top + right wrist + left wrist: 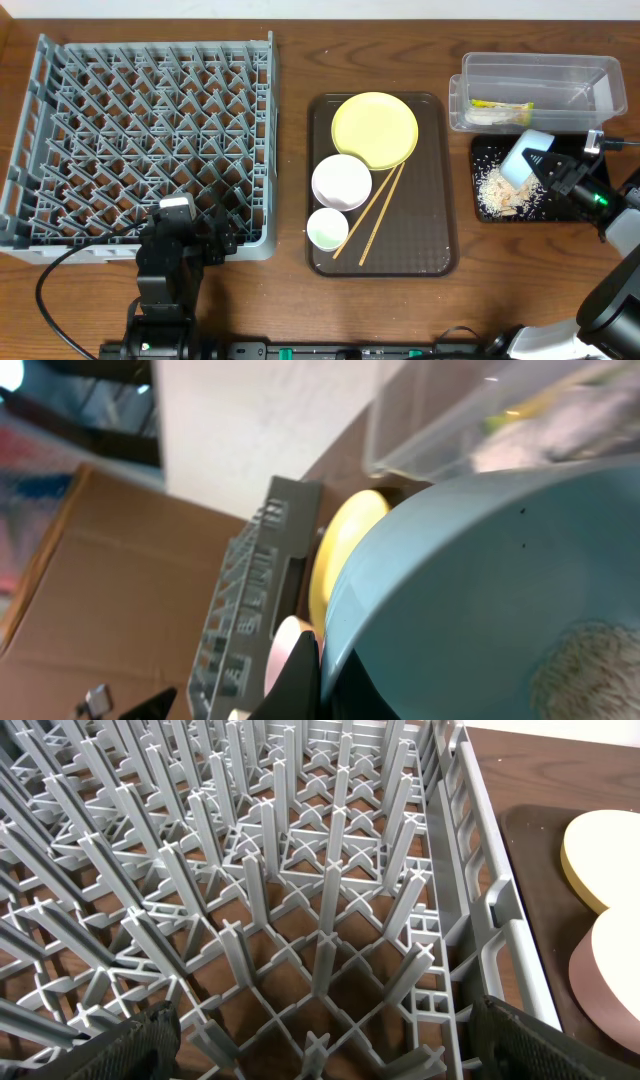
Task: Sort waste into correct bins and load items into the dishwasher rack
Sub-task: 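Carry the blue bowl over the black tray and tip the rice out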
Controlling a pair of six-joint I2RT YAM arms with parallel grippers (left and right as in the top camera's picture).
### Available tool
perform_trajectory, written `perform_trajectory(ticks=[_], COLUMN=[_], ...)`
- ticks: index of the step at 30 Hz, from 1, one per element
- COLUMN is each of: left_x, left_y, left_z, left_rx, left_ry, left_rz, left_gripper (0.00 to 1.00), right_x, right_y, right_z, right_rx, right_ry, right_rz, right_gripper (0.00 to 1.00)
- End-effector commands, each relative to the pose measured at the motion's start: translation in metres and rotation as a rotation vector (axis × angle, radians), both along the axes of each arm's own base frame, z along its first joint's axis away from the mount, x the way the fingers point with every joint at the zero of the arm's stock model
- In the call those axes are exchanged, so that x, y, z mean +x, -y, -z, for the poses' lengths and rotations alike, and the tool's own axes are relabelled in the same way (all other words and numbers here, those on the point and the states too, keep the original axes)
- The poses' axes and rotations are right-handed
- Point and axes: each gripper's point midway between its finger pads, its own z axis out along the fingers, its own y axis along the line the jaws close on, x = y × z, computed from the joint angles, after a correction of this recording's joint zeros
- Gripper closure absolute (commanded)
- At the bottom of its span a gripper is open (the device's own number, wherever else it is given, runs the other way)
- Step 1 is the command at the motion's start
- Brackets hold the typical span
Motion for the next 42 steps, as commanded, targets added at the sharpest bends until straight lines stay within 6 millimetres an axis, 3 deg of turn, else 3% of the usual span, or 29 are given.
perform_trajectory(ticks=[1,5,12,29,38,42], left_x=[0.001,0.001,0.001,0.001,0.001,0.001], left_y=[-0.002,-0.002,-0.002,-0.002,-0.002,-0.002], left_z=[-0.009,-0.009,-0.009,-0.009,-0.009,-0.009], left_rx=[-0.004,-0.004,-0.004,-0.004,-0.004,-0.004], left_ry=[0.021,0.021,0.021,0.021,0.021,0.021], left_rz=[-0.016,-0.016,-0.016,-0.016,-0.016,-0.016], left_gripper=[0.06,0.06,0.06,0.06,0.06,0.06], right_x=[0.003,0.008,0.017,0.009,0.0,0.001], right_y=[0.013,0.024,0.031,0.013,0.001,-0.005], right_z=[0.012,0.023,0.012,-0.013,-0.047,-0.046], right_rx=[0.013,0.06,0.169,0.433,0.253,0.179], right_ry=[-0.094,-0.226,-0.271,-0.368,-0.042,0.038], right_rz=[0.079,0.173,0.225,0.116,-0.087,-0.113], right_gripper=[0.99,0.99,0.99,0.99,0.99,0.99])
